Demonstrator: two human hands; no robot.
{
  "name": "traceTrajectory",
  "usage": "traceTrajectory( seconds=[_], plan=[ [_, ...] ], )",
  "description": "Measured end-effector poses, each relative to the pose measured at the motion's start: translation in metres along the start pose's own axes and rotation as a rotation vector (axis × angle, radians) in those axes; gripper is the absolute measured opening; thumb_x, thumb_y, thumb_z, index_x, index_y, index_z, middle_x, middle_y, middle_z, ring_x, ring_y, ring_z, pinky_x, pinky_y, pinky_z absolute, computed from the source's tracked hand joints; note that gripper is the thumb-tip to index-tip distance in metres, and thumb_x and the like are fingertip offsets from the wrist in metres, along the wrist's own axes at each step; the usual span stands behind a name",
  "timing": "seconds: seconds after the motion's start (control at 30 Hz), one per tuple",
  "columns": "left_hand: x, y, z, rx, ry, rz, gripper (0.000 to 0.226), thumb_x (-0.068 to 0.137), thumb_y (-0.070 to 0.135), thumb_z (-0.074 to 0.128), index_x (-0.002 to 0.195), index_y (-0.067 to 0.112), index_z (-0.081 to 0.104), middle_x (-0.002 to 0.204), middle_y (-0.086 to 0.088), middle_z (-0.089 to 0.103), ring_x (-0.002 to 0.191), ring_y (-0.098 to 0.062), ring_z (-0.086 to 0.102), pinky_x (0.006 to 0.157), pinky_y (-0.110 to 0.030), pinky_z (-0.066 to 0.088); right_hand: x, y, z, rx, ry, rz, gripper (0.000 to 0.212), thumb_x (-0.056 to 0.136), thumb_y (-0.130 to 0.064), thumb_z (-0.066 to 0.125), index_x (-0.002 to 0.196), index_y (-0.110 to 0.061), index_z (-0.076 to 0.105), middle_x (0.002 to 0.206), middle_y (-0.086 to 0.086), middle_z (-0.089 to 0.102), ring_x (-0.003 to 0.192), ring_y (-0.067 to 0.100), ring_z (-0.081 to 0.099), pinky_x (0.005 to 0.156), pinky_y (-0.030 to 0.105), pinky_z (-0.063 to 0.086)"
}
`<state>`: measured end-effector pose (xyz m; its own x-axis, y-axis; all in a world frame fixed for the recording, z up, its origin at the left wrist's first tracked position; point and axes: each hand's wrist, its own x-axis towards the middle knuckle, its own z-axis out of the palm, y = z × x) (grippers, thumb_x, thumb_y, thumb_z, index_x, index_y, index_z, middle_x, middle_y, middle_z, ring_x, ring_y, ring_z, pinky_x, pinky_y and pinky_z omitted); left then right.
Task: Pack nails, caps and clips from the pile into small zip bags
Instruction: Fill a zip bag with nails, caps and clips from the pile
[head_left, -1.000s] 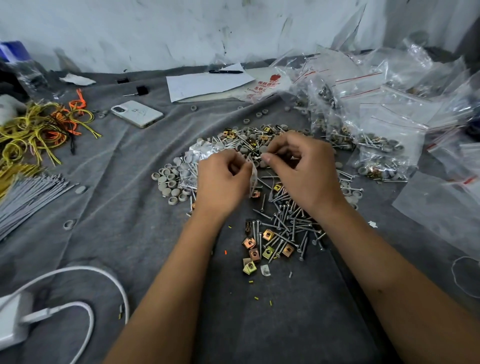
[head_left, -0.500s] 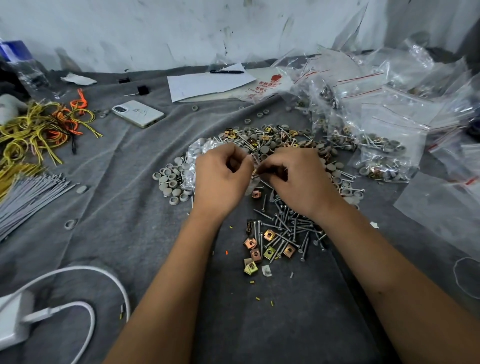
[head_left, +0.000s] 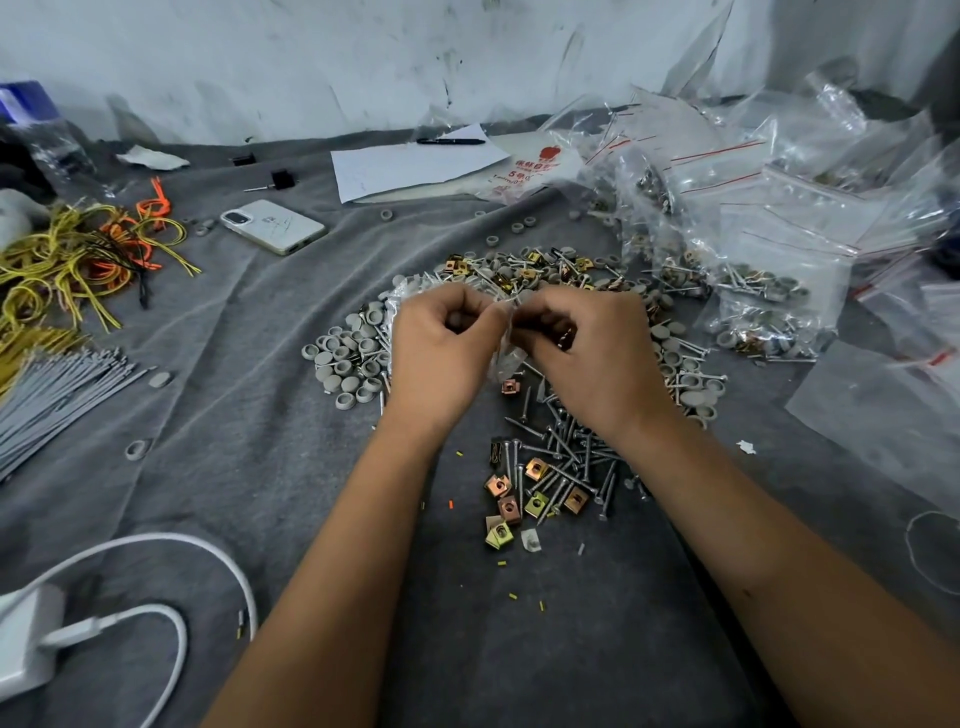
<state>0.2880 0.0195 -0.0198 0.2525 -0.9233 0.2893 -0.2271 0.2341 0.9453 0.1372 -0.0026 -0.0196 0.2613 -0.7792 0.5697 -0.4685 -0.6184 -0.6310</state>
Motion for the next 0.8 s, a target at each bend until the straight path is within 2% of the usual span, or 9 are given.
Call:
traceTrajectory(
  seconds=[0.1,0.17,0.23,0.33,0.47,0.57,0.63,0.7,0.8],
  plan=[
    [0.002,-0.001,-0.002,-0.103,0.039,-0.053,0.029,0.093,0.007,0.068,0.065,0.011,0.061,0.05,0.005,0.05,0.048,-0.012,0.04,0.051,-0.025,0.03,0.001,-0.001,0.0,-0.055,-0.082,-0.076,0.018,0.091,-0.011,0.076,0.108,-0.013,0.08,0.098,0.0,0.077,0.086,0.007,0.068,0.079,0.017,0.052],
    [0.004,-0.002,-0.005,-0.156,0.1,-0.086,0.023,0.09,0.004,0.066,0.068,0.005,0.062,0.052,-0.001,0.048,0.05,-0.014,0.037,0.052,-0.028,0.028,0.002,0.0,0.001,-0.112,-0.155,-0.062,0.018,0.092,-0.015,0.075,0.11,-0.013,0.08,0.099,0.001,0.071,0.088,0.014,0.064,0.082,0.029,0.053],
    [0.007,-0.001,-0.009,-0.202,0.162,-0.129,0.024,0.091,0.0,0.064,0.067,0.005,0.062,0.051,-0.001,0.048,0.046,-0.012,0.037,0.048,-0.024,0.029,0.002,0.002,0.002,-0.155,-0.183,-0.026,0.017,0.091,-0.017,0.076,0.107,-0.013,0.079,0.101,-0.001,0.065,0.09,0.013,0.062,0.084,0.033,0.054],
    [0.011,0.0,-0.016,-0.268,0.197,-0.178,0.03,0.093,-0.001,0.062,0.065,0.01,0.061,0.049,0.003,0.047,0.042,-0.008,0.037,0.043,-0.021,0.029,0.002,0.003,0.002,-0.13,-0.247,-0.062,0.021,0.094,-0.011,0.071,0.112,-0.018,0.078,0.105,-0.002,0.058,0.096,0.013,0.057,0.083,0.031,0.051],
    [0.01,0.001,-0.019,-0.343,0.151,-0.21,0.039,0.096,0.0,0.06,0.06,0.015,0.055,0.049,0.005,0.046,0.041,-0.006,0.036,0.039,-0.018,0.029,-0.001,0.0,0.003,-0.063,-0.347,-0.075,0.041,0.098,-0.001,0.06,0.127,-0.027,0.072,0.112,-0.001,0.052,0.102,0.01,0.051,0.083,0.015,0.042],
    [0.012,0.004,-0.024,-0.432,0.175,-0.215,0.042,0.097,0.001,0.059,0.058,0.017,0.051,0.049,0.006,0.044,0.04,-0.005,0.033,0.039,-0.017,0.026,-0.001,-0.002,0.003,-0.012,-0.225,-0.056,0.045,0.094,-0.007,0.069,0.136,-0.023,0.065,0.116,-0.005,0.053,0.099,-0.002,0.05,0.088,0.009,0.04],
    [0.015,0.005,-0.029,-0.547,0.224,-0.227,0.044,0.098,0.001,0.055,0.058,0.018,0.049,0.048,0.007,0.041,0.039,-0.004,0.031,0.038,-0.017,0.022,0.001,-0.001,0.0,0.002,-0.141,-0.055,0.038,0.091,-0.008,0.073,0.127,-0.017,0.066,0.114,-0.006,0.057,0.094,-0.006,0.052,0.085,0.007,0.041],
    [0.016,0.008,-0.036,-0.691,0.256,-0.255,0.047,0.099,0.003,0.053,0.055,0.019,0.047,0.047,0.008,0.039,0.038,-0.003,0.029,0.037,-0.017,0.02,0.0,-0.001,0.0,-0.073,-0.22,-0.066,0.028,0.092,-0.014,0.074,0.118,-0.019,0.068,0.114,-0.004,0.057,0.098,-0.003,0.052,0.089,0.01,0.041],
    [0.017,0.011,-0.049,-1.084,0.225,-0.309,0.042,0.097,0.006,0.049,0.057,0.017,0.048,0.05,0.008,0.038,0.039,-0.003,0.028,0.037,-0.013,0.019,-0.005,-0.002,0.009,-0.27,-0.43,-0.115,0.028,0.094,-0.025,0.071,0.121,-0.028,0.069,0.122,-0.002,0.05,0.121,0.011,0.041,0.101,0.027,0.041]
  ],
)
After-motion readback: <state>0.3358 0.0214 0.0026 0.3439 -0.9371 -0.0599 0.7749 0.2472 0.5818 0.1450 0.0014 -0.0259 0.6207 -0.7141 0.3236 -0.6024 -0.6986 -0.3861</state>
